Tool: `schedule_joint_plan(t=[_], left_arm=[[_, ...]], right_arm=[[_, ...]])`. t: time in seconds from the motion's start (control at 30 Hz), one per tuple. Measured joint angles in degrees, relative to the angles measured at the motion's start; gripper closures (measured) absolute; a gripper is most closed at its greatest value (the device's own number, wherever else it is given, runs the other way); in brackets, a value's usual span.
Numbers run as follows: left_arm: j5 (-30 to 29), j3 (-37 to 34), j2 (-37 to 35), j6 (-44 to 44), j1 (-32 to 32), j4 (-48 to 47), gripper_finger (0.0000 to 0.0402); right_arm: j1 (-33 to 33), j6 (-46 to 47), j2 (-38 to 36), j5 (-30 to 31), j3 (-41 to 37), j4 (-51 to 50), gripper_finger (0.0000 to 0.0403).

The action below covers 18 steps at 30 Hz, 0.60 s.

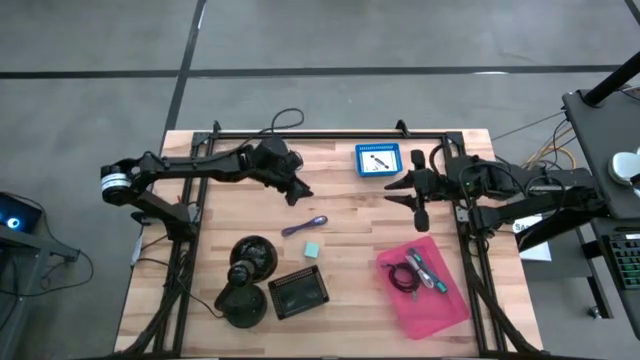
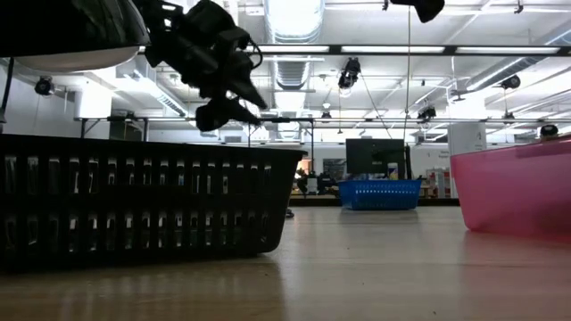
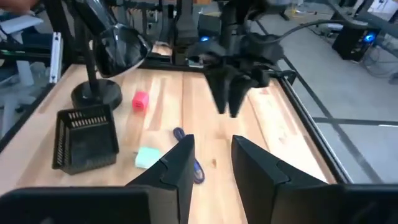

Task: Pick and place items into bin
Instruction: Put the violet charger cable into the pink bin

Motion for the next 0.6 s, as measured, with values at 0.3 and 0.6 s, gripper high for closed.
schedule_joint_plan(t=[0.3,0.6], left_arm=[[-0.7,0.0,0.0,9.3,-3.9,-6.4,0.0258],[-5.4,0.1,1.4,17.4,-9.3,-7.8,0.0258]], right_arm=[[-0.3,-1.5,-0.1,10.5,0.3,0.1,0.0312],[-0.7,-2.2,0.0,12.1,0.4,0.1,0.0304]])
